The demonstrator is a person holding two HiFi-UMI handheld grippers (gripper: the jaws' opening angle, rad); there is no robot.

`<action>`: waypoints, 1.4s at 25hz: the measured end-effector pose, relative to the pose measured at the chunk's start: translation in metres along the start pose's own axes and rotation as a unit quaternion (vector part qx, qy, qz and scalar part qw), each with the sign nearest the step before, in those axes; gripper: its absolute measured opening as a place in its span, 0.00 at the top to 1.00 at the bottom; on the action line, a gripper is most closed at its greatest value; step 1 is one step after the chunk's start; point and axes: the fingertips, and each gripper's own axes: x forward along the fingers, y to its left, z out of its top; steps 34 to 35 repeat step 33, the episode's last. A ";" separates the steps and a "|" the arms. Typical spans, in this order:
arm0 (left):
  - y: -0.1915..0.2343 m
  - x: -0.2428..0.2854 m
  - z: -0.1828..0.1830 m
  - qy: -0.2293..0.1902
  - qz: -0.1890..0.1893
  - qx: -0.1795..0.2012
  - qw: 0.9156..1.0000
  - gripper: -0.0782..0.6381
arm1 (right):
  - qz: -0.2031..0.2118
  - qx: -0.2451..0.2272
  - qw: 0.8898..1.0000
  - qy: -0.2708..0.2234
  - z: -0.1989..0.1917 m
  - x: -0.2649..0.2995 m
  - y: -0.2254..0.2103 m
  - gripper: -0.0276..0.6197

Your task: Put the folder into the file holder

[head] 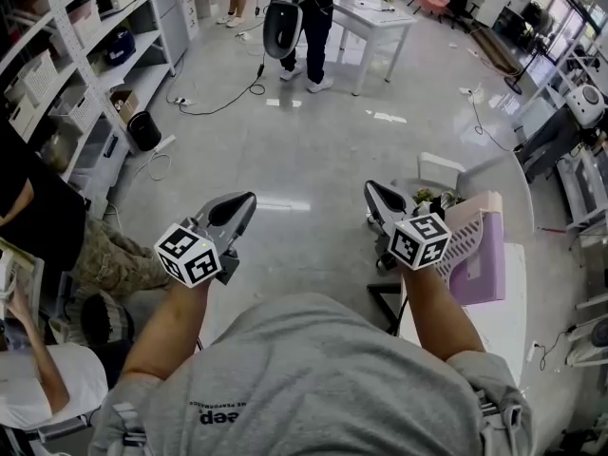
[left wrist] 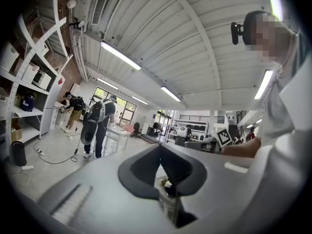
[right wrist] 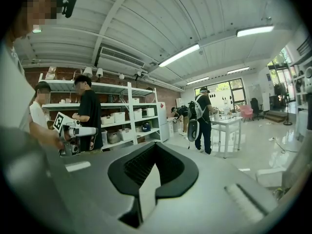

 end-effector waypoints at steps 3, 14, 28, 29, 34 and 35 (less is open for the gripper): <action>0.000 0.001 0.001 0.000 -0.002 0.000 1.000 0.81 | -0.001 -0.001 1.000 -0.002 0.002 0.000 0.001 0.95; -0.001 0.003 -0.004 0.002 -0.006 -0.003 1.000 0.81 | 0.003 -0.012 1.000 -0.001 0.001 0.000 0.001 0.95; -0.003 0.005 -0.006 0.006 -0.012 -0.007 1.000 0.81 | 0.009 -0.020 1.000 0.007 0.000 0.000 0.006 0.95; -0.004 0.004 -0.006 0.006 -0.012 -0.007 1.000 0.81 | 0.009 -0.021 1.000 0.008 0.000 0.000 0.006 0.95; -0.004 0.003 -0.007 0.006 -0.013 -0.010 1.000 0.81 | 0.010 -0.022 1.000 0.009 -0.001 -0.002 0.007 0.95; -0.004 0.003 -0.007 0.006 -0.013 -0.010 1.000 0.81 | 0.010 -0.022 1.000 0.009 -0.001 -0.002 0.007 0.95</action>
